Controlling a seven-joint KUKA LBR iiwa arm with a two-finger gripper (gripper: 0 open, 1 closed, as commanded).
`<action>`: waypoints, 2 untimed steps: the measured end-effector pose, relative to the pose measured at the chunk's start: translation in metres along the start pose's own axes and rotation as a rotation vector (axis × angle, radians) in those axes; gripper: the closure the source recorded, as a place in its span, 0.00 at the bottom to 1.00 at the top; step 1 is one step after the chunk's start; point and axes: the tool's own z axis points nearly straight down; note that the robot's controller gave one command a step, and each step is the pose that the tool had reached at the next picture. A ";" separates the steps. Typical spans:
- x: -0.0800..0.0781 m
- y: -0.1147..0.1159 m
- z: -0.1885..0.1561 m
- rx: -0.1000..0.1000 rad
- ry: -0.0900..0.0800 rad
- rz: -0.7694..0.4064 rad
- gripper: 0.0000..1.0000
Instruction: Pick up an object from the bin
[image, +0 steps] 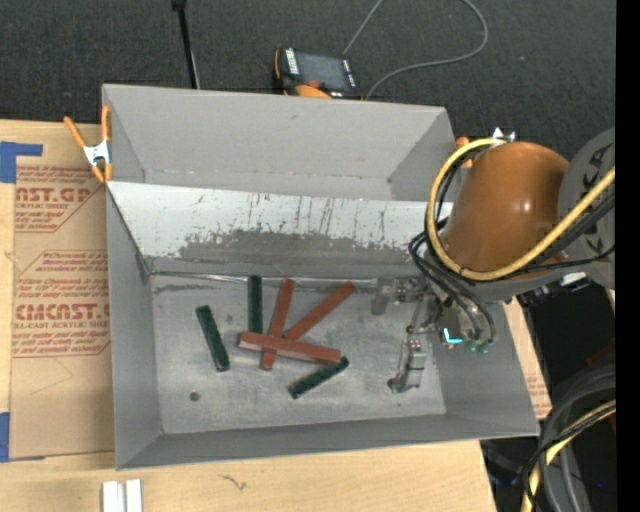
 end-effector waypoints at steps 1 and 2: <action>-0.025 0.074 0.104 -0.002 -0.002 0.239 0.00; -0.028 0.024 0.149 0.002 -0.004 -0.024 0.00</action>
Offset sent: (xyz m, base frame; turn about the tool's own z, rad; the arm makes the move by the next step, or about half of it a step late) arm 0.0259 0.0709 -0.1010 0.2425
